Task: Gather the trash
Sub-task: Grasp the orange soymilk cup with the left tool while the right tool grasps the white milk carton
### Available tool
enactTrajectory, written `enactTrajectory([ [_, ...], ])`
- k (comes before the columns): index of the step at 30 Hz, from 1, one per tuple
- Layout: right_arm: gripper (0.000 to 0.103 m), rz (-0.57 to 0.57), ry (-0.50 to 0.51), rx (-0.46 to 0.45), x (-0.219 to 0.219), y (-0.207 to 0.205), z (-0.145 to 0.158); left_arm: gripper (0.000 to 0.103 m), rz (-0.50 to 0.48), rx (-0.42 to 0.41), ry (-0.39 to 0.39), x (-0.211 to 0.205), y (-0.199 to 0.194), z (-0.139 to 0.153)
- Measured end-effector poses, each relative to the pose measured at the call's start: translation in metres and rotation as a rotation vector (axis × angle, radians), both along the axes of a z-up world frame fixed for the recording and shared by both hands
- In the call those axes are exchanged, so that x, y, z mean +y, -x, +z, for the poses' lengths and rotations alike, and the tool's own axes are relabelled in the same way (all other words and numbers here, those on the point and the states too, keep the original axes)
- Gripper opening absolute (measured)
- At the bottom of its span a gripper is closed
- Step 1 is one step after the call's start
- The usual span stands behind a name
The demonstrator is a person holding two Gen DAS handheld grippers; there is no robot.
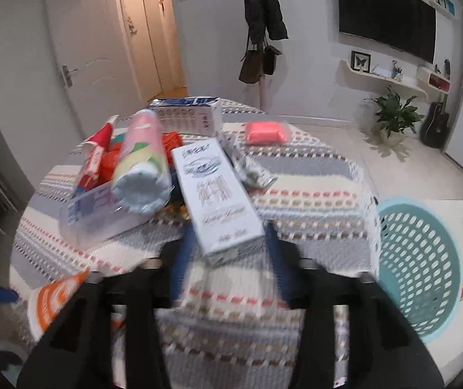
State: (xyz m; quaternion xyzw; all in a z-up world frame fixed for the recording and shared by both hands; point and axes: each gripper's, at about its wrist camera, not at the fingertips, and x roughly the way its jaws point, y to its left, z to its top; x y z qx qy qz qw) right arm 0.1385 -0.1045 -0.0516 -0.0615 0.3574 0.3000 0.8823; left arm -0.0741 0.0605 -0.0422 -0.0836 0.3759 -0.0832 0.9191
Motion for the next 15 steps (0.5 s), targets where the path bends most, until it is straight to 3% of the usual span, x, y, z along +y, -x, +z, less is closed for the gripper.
enactTrajectory([
  [4, 0.069, 0.043, 0.028, 0.011, 0.018, -0.017, -0.005, 0.087, 0.029, 0.008, 0.017, 0.01, -0.03, -0.004],
  [12, 0.069, 0.065, 0.079, 0.04, 0.039, -0.043, -0.02, 0.085, -0.003, 0.166, 0.093, 0.011, -0.081, -0.045],
  [15, 0.069, 0.066, 0.069, 0.062, 0.042, -0.053, -0.022, 0.081, -0.018, 0.172, 0.104, 0.007, -0.086, -0.049],
])
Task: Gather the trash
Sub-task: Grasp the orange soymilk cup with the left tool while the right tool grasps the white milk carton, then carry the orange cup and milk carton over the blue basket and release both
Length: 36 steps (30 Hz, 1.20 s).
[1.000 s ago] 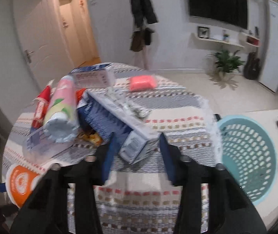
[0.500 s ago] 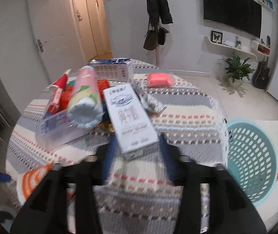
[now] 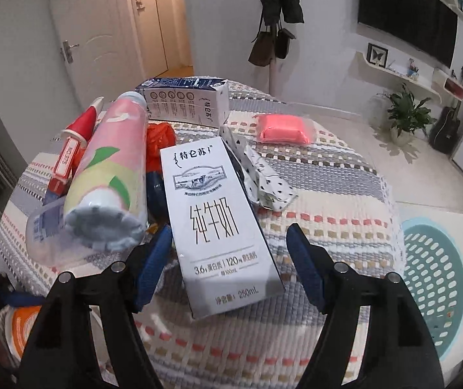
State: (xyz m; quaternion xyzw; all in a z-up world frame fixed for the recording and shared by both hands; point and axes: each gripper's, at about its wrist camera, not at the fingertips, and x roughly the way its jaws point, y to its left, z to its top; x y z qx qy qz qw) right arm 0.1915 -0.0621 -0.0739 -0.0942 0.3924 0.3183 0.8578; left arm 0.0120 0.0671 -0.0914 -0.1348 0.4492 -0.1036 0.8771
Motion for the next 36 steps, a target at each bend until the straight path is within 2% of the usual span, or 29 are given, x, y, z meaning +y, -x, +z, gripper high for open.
enactTrajectory([
  [1, 0.069, -0.001, -0.004, 0.008, 0.001, -0.003, -0.001, 0.077, -0.007, 0.001, 0.0, -0.003, 0.0, -0.001],
  [5, 0.069, 0.0, 0.001, 0.025, 0.007, -0.009, -0.004, 0.076, -0.004, -0.003, -0.014, -0.013, -0.002, -0.002],
  [7, 0.069, -0.002, 0.009, 0.035, 0.009, -0.011, -0.007, 0.073, 0.002, -0.007, -0.009, -0.017, -0.003, 0.0],
  [8, 0.068, -0.001, 0.014, 0.045, 0.009, -0.011, -0.009, 0.068, 0.002, -0.014, -0.001, -0.018, -0.002, 0.0],
  [9, 0.06, -0.003, 0.018, 0.049, 0.009, -0.011, -0.011, 0.066, 0.001, -0.019, 0.001, -0.02, -0.003, 0.001],
  [13, 0.055, -0.011, 0.037, 0.017, 0.006, -0.001, -0.01, 0.057, 0.013, -0.053, -0.025, -0.026, 0.0, 0.005],
  [15, 0.054, -0.019, 0.013, 0.014, -0.003, 0.006, -0.006, 0.057, 0.021, -0.076, -0.029, -0.028, -0.001, 0.009],
  [24, 0.054, -0.087, -0.115, -0.07, -0.053, 0.027, 0.046, 0.057, 0.008, -0.22, -0.035, -0.037, -0.006, 0.055],
  [30, 0.054, -0.189, -0.167, -0.161, -0.104, 0.027, 0.083, 0.057, -0.033, -0.301, -0.055, -0.06, -0.041, 0.093],
  [36, 0.054, -0.355, -0.168, -0.202, -0.172, 0.017, 0.088, 0.057, -0.091, -0.353, -0.052, -0.101, -0.087, 0.117],
])
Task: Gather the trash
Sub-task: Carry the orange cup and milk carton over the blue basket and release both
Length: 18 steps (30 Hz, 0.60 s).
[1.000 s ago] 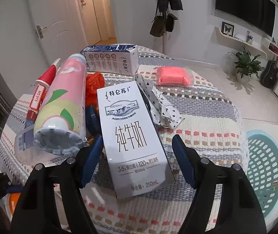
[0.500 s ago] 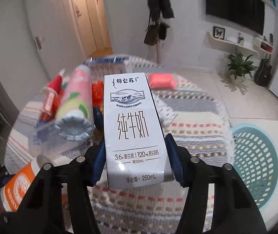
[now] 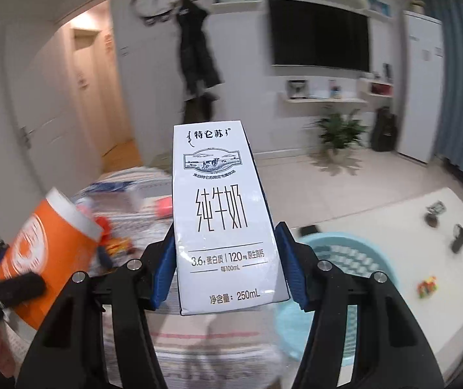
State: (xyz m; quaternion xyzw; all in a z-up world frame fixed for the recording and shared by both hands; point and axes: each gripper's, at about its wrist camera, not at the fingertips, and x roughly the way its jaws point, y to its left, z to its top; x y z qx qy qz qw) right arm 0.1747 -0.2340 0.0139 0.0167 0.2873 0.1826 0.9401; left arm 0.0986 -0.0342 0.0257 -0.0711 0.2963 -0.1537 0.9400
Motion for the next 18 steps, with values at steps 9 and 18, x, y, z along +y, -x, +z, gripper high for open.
enactTrajectory([
  [9, 0.055, -0.255, 0.0, 0.157, -0.1, -0.029, -0.049, 0.058, -0.072, 0.067, -0.014, -0.081, -0.065, -0.032],
  [18, 0.055, -0.357, -0.019, 0.391, -0.139, -0.04, -0.129, 0.058, -0.115, 0.203, -0.063, -0.122, -0.105, -0.092],
])
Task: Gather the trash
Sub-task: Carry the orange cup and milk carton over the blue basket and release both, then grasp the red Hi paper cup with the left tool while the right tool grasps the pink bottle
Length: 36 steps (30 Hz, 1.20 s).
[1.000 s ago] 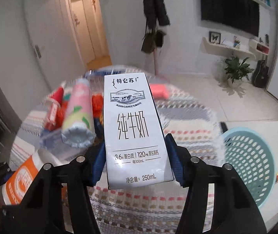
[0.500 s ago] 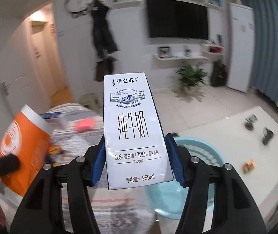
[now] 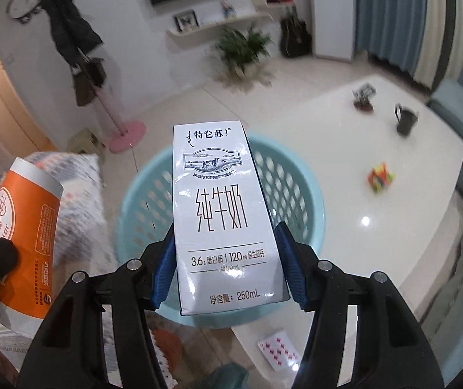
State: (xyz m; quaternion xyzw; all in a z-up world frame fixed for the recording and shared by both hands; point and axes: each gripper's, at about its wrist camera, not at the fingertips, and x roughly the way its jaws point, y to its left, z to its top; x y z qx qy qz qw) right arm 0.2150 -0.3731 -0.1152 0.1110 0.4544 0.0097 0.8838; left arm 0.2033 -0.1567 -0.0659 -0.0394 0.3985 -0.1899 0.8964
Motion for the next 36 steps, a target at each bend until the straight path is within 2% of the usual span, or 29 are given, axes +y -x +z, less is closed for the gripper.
enactTrajectory([
  [5, 0.055, -0.017, -0.002, 0.077, -0.008, -0.004, -0.026, 0.058, -0.016, 0.041, -0.027, -0.014, -0.009, -0.015],
  [10, 0.055, -0.025, -0.003, 0.109, -0.009, -0.011, -0.036, 0.059, -0.015, 0.059, -0.05, -0.022, -0.014, -0.022],
  [12, 0.055, -0.03, -0.006, 0.112, -0.011, -0.012, -0.038, 0.06, -0.005, 0.06, -0.055, -0.023, -0.017, -0.025],
  [16, 0.056, -0.034, -0.004, 0.118, -0.011, -0.011, -0.037, 0.072, 0.018, 0.063, -0.052, -0.018, -0.019, -0.026],
  [21, 0.056, -0.041, -0.013, 0.107, -0.016, -0.008, -0.032, 0.073, 0.027, 0.066, -0.035, -0.013, -0.013, -0.024],
  [29, 0.055, -0.019, -0.014, 0.056, -0.004, 0.001, -0.011, 0.073, 0.046, 0.037, -0.015, 0.003, 0.009, -0.015],
  [36, 0.055, 0.093, -0.006, -0.097, 0.043, 0.017, 0.043, 0.073, 0.131, -0.072, 0.001, 0.05, 0.053, 0.025],
])
